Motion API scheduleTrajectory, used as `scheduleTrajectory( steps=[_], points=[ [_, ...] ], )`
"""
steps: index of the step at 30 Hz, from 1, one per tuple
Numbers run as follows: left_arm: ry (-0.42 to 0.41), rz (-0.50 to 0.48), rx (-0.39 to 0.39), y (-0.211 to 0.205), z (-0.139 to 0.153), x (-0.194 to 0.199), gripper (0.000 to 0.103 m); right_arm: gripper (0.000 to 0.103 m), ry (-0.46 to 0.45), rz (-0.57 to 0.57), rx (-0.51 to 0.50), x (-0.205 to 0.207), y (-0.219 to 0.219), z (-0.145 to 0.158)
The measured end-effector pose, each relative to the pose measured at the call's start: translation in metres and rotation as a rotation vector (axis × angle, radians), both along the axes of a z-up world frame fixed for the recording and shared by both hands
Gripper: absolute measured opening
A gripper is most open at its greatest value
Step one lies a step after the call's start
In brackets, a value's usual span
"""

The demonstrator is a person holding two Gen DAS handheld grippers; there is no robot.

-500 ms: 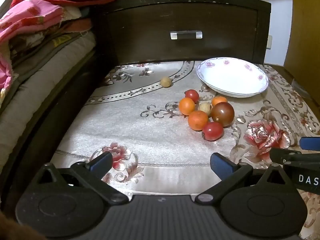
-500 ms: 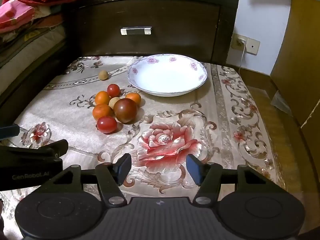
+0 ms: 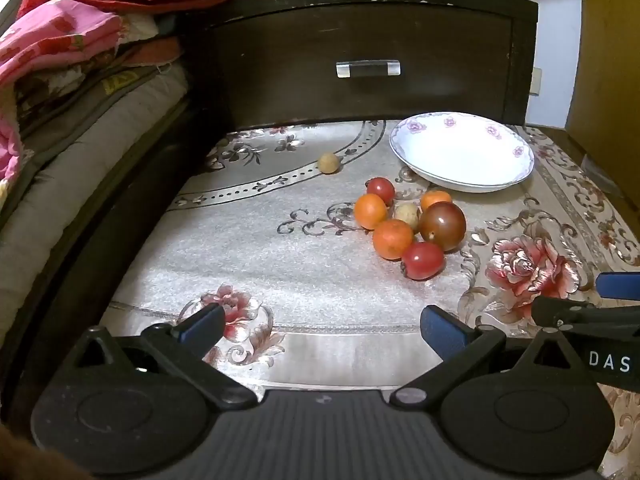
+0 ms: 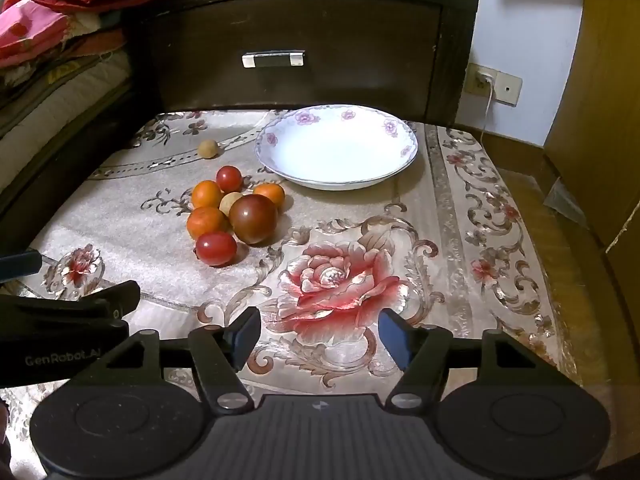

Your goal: Organize fruits

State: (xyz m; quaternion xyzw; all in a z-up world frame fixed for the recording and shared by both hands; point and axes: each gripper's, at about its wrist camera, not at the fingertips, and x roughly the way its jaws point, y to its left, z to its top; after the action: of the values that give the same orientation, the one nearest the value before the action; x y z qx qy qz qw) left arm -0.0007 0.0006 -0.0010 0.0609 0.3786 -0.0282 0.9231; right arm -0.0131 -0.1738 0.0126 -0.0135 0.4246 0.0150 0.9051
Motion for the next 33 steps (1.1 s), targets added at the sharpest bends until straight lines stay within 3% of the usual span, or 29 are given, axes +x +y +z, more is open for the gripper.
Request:
scheduleTrajectory(
  steps=[33],
  points=[
    [0.004, -0.003, 0.004, -0.0029, -0.003, -0.0002, 0.103, 0.063, 0.008, -0.003, 0.009, 0.0016, 0.0, -0.0032]
  ],
)
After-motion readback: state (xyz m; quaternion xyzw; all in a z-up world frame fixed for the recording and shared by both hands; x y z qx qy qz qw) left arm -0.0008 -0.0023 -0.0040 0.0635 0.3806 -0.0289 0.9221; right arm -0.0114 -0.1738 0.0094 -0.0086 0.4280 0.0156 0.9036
